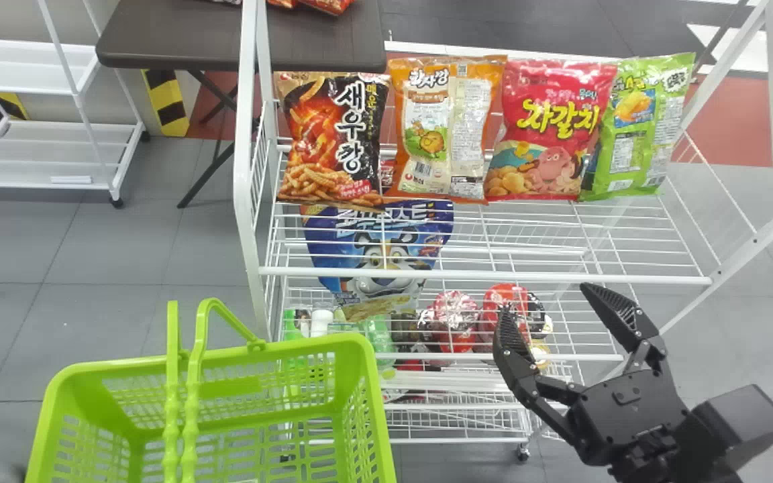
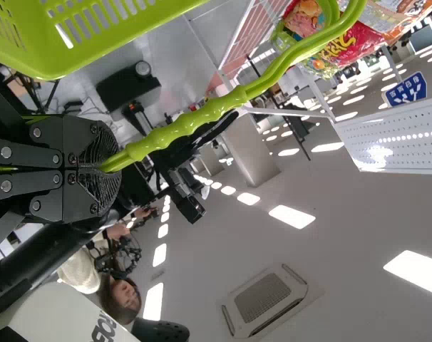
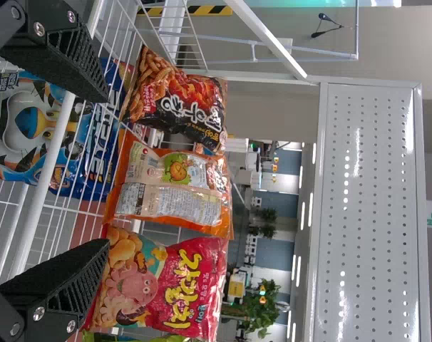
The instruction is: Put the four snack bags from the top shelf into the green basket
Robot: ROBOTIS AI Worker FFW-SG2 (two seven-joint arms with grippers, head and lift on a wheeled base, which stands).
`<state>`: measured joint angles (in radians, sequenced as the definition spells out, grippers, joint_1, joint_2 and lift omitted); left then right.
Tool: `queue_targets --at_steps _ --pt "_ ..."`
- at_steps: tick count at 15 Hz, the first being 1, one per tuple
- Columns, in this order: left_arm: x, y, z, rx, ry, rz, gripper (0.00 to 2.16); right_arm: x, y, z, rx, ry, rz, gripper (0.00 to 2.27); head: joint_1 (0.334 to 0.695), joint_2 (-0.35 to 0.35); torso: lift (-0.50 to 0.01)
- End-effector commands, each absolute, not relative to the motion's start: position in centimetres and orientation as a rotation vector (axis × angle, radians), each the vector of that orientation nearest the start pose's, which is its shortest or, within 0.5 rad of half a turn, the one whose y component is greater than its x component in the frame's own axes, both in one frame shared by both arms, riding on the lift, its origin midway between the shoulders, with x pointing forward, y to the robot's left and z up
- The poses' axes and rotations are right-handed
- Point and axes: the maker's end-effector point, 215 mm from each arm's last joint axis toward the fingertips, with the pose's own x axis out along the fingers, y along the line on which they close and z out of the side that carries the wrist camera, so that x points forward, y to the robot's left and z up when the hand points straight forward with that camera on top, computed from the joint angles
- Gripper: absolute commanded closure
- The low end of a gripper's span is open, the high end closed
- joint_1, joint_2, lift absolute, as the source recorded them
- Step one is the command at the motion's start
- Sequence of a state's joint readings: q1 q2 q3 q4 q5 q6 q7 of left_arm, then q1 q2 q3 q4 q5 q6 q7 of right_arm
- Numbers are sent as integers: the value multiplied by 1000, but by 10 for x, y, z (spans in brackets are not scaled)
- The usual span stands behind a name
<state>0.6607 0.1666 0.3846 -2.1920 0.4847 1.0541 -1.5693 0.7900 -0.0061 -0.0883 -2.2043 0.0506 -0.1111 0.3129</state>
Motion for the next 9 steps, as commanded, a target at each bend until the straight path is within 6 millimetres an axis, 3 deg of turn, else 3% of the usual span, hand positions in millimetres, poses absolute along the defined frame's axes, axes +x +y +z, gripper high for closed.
queue_targets --at_steps 1,9 --pt "184 149 -332 -945 599 -1309 2148 355 -203 -339 -102 61 256 110 695 -121 -4" --pt "184 150 -332 -950 593 -1306 2148 376 -203 -354 -87 110 239 110 695 -118 -4"
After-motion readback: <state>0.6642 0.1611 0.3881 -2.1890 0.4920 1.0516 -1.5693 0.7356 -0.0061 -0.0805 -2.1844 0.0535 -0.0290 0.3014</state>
